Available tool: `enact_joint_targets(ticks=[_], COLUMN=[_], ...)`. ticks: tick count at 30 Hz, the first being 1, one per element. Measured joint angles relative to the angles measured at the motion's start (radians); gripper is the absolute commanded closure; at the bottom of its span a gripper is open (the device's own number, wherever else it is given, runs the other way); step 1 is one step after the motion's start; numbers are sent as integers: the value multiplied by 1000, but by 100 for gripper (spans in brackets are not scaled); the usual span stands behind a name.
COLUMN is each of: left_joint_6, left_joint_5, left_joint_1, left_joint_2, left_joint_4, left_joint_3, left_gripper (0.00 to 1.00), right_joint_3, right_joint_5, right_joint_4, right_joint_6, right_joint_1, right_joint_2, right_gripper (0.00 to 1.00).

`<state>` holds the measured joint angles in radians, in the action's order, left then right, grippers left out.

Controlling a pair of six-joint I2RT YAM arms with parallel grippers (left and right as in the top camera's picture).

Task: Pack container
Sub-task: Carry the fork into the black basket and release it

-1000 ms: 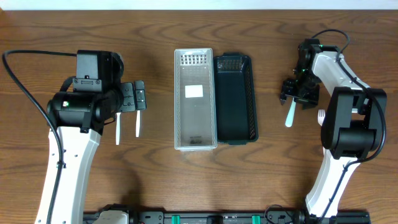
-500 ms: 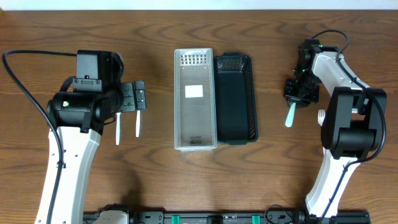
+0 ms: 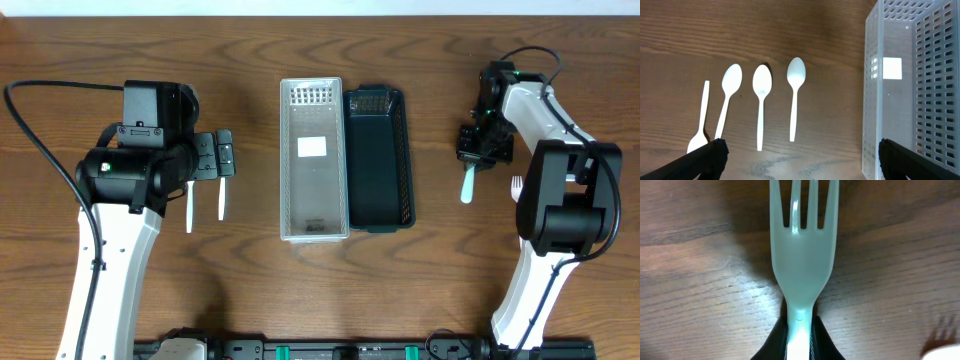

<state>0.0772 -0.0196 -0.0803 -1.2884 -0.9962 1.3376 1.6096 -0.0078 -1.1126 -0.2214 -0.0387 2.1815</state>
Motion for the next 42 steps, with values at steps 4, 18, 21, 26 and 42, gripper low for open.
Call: enact_joint_targets(ticks=[4,18,21,26,42], left_joint_6=[0,0,0,0,0], left_joint_5=[0,0,0,0,0], left_joint_1=[0,0,0,0,0], left_joint_2=[0,0,0,0,0], left_joint_4=[0,0,0,0,0], left_joint_3=[0,0,0,0,0], left_gripper=[2,2,2,2,2], right_joint_3=[41,110,97,83,329], right_joint_5=[5,-2,3,0,46], right_joint_4=[-19,6,7,22,-129], right_joint_6=[4,-55,-80,-97,-56], right_joint_1=[33,425,452,474,304], right_joint_2=[-91,-365,-282,-150,-323], right_gripper=[99,98,99,91,1])
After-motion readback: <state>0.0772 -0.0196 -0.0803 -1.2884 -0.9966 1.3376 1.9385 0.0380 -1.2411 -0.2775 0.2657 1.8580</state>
